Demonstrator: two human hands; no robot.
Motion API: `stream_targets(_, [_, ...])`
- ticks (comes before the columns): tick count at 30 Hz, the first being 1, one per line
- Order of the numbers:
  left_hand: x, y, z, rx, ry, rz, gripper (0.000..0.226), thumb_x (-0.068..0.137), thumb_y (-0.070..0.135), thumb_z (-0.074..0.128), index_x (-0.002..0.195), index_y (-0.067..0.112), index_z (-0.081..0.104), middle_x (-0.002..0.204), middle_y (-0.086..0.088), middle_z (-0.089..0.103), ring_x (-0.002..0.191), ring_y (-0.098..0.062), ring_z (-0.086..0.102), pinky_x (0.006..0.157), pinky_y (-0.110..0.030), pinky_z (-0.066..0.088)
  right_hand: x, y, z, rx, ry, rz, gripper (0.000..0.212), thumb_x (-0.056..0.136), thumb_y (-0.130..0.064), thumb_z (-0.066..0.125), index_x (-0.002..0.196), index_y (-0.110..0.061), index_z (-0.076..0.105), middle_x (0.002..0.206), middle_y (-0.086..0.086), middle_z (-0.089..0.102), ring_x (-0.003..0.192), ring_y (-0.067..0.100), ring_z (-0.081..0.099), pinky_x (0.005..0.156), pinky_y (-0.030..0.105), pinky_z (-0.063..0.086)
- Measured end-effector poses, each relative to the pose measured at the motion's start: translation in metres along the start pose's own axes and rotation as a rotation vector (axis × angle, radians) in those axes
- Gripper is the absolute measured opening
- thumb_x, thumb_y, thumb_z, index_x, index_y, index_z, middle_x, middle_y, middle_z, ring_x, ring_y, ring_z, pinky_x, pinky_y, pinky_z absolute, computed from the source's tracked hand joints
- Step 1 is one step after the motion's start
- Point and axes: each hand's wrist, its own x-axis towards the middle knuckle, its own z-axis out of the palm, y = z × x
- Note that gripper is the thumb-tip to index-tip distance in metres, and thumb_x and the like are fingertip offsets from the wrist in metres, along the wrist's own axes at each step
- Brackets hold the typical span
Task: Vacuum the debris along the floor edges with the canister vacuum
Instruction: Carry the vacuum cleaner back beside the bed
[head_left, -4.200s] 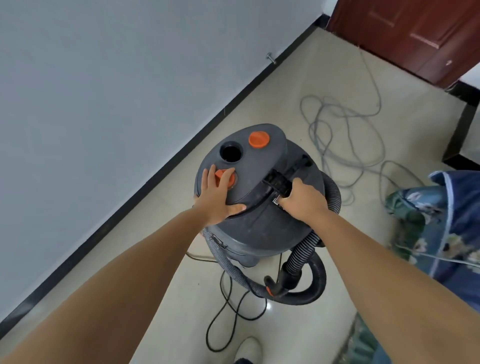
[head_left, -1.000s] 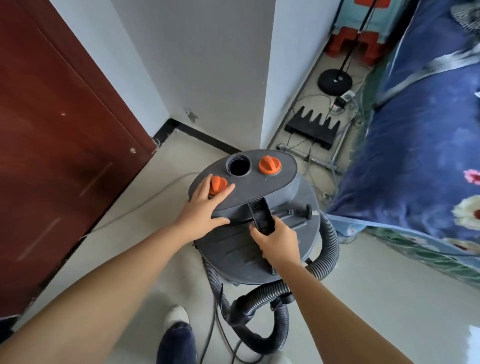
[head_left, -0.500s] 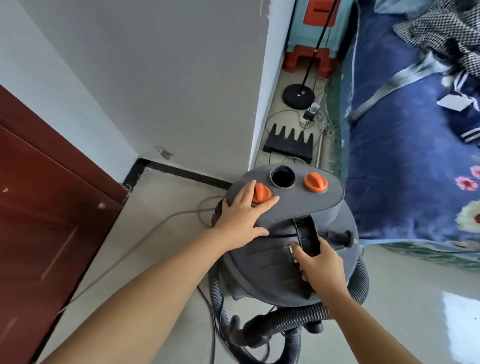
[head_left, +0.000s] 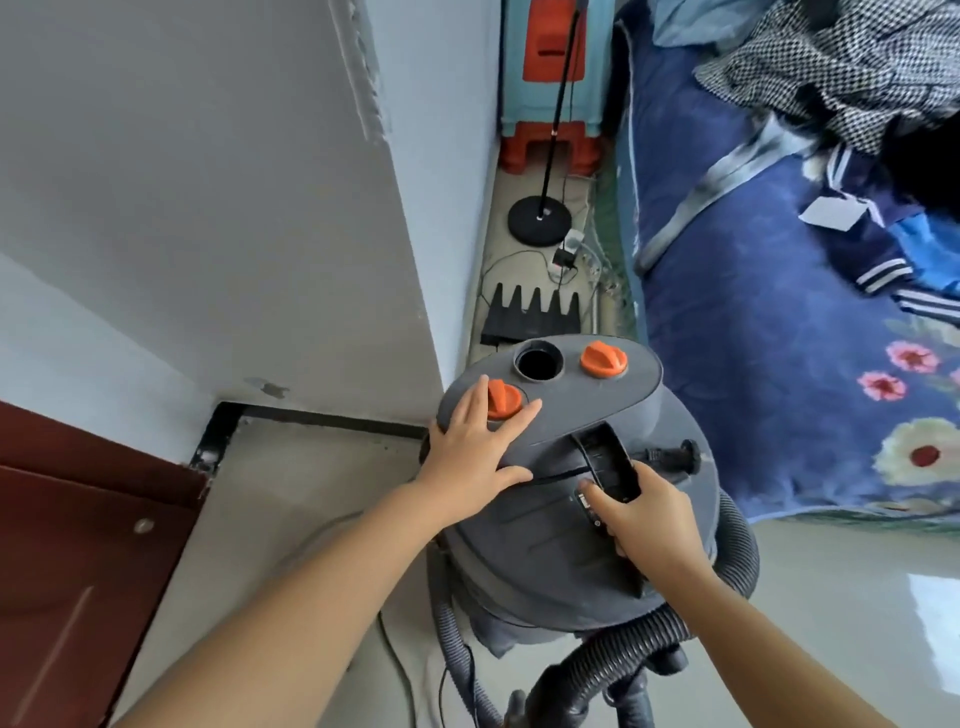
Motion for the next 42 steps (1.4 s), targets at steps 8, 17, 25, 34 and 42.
stream_targets(8, [0.032,0.02,-0.014,0.125,-0.062,0.173,0.077,0.093,0.049,0.052,0.15,0.047,0.001,0.159,-0.011,-0.022,0.147,-0.027,-0.016,0.114,-0.064,0.013,0.002,0.026,0.0,0.134,0.114,0.081,0.023,0.08,-0.047,0.068,0.072,-0.029,0.055,0.058,-0.003,0.064,0.057,0.018,0.063,0.063,0.037,0.054])
stream_targets(17, [0.003,-0.03,0.013,0.051,0.021,0.089,0.089,0.088,0.046,0.062,0.142,0.057,-0.007,0.161,-0.013,-0.011,0.149,-0.031,-0.005,0.111,-0.062,0.024,-0.006,0.02,0.038,0.148,-0.101,0.046,0.029,0.076,-0.058,0.062,0.086,-0.031,0.057,0.067,-0.006,0.067,0.064,0.021,0.066,0.064,0.038,0.057])
stream_targets(25, [-0.033,0.025,0.039,-0.175,0.251,-0.241,0.072,0.091,0.013,0.06,0.152,0.026,0.024,0.162,-0.016,0.001,0.149,-0.033,0.003,0.114,-0.058,0.021,0.012,-0.006,0.01,0.228,-0.457,0.107,0.027,0.087,-0.034,0.069,0.093,-0.009,0.063,0.067,0.004,0.068,0.061,0.018,0.066,0.065,0.035,0.058])
stream_targets(34, [-0.088,0.155,0.085,-0.996,0.219,-0.63,0.053,0.086,0.025,0.062,0.134,0.015,0.042,0.126,-0.007,0.056,0.122,-0.026,0.05,0.099,-0.036,0.042,0.024,-0.018,0.018,0.52,-0.57,0.474,0.031,0.103,-0.018,0.038,0.086,0.0,0.056,0.072,0.016,0.065,0.065,0.027,0.061,0.06,0.037,0.05])
stream_targets(42, [-0.055,0.169,0.084,-0.951,0.264,-0.974,0.043,0.086,0.021,0.064,0.122,0.011,0.043,0.114,-0.011,0.062,0.107,-0.031,0.061,0.087,-0.042,0.05,0.029,-0.027,0.024,0.574,-0.575,0.668,0.035,0.1,-0.023,0.037,0.08,-0.002,0.057,0.065,0.012,0.058,0.06,0.024,0.052,0.062,0.035,0.045])
